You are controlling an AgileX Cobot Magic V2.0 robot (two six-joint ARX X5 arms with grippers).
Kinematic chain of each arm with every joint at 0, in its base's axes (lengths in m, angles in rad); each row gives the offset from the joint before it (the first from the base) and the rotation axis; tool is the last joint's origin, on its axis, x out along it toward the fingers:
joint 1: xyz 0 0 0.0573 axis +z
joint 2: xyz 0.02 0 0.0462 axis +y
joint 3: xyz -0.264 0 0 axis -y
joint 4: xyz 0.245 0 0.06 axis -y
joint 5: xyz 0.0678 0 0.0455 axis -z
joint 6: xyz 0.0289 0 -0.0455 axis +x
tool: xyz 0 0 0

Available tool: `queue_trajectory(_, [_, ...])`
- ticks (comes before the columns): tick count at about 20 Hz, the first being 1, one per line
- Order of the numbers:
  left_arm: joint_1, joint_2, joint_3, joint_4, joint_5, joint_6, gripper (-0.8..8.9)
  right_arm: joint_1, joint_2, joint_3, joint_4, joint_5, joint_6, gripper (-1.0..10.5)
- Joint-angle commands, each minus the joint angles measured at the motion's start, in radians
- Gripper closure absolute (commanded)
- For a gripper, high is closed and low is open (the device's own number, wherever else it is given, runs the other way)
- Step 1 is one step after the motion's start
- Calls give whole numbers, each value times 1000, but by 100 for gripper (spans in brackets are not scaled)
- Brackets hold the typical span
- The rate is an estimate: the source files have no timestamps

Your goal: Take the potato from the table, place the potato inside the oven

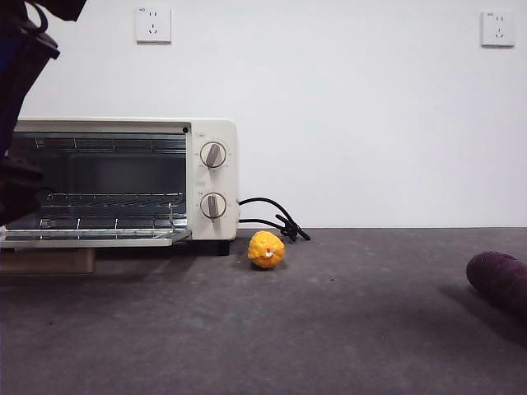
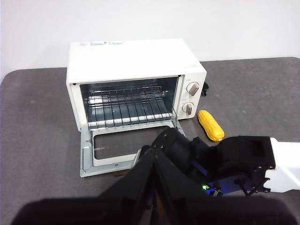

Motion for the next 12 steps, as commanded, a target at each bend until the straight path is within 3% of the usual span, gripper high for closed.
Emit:
queue_trajectory(1, [-12, 2, 1, 0, 1, -7, 818, 2, 32, 3, 4, -3, 11, 123])
queue_trajectory(12, [-21, 19, 1, 0, 2, -6, 818, 2, 72, 3, 1, -7, 38, 132])
